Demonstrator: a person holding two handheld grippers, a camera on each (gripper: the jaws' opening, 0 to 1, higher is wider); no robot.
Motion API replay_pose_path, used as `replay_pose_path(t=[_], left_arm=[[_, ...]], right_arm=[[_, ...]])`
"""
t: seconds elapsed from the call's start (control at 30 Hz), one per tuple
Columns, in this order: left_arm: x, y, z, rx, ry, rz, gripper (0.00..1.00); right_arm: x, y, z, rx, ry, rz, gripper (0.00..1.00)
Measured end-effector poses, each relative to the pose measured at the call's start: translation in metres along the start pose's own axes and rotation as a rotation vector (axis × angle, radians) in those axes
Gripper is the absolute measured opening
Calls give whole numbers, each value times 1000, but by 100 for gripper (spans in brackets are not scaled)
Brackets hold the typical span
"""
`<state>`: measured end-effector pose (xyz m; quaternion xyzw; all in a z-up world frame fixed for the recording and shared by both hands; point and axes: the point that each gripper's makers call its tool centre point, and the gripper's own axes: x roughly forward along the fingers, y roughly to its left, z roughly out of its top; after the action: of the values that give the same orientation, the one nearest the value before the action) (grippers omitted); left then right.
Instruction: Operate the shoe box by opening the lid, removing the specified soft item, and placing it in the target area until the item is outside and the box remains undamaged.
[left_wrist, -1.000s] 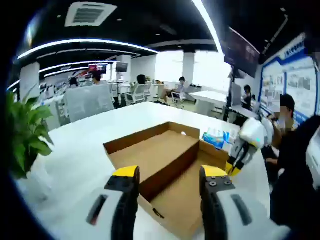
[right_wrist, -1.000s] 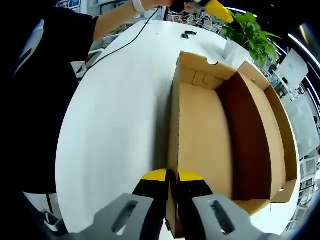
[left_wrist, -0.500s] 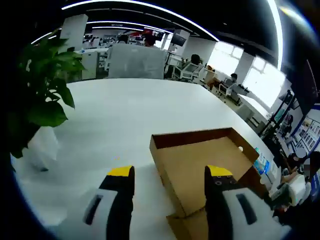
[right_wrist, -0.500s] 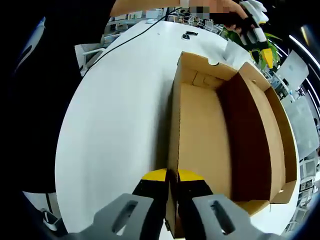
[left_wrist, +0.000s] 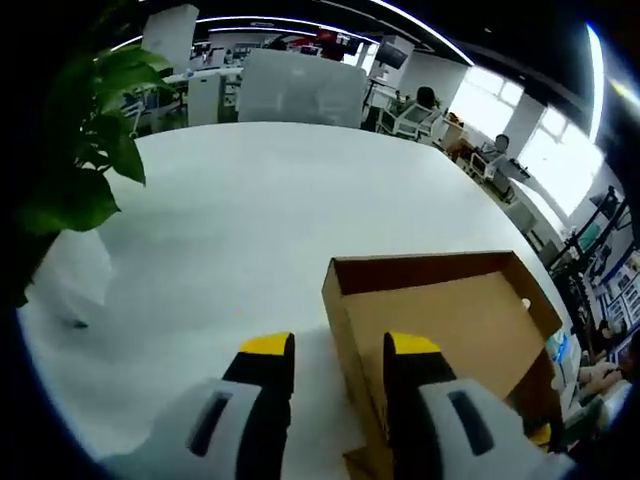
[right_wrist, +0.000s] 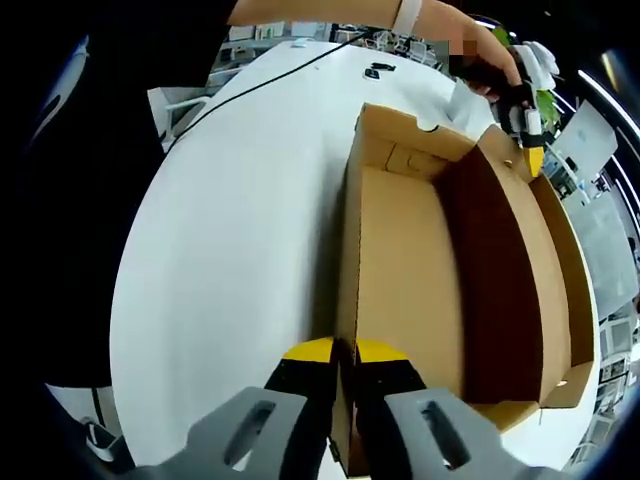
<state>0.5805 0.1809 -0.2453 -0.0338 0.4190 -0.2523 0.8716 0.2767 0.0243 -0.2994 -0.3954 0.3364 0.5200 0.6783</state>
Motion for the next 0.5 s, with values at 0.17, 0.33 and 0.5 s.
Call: replay_pose_path(t=[0.17,0.33,0.5], left_arm=[[0,4,-2,-1,-8,17,25],[1,0,-3,-1,-15,17,15],[2,-1,0,72,-26,54,9]], right_arm=[[0,0,1,2,-2,-1,4],[0,0,1,4,-3,-5,4],[0,-1,2,10,-4,-10,4]])
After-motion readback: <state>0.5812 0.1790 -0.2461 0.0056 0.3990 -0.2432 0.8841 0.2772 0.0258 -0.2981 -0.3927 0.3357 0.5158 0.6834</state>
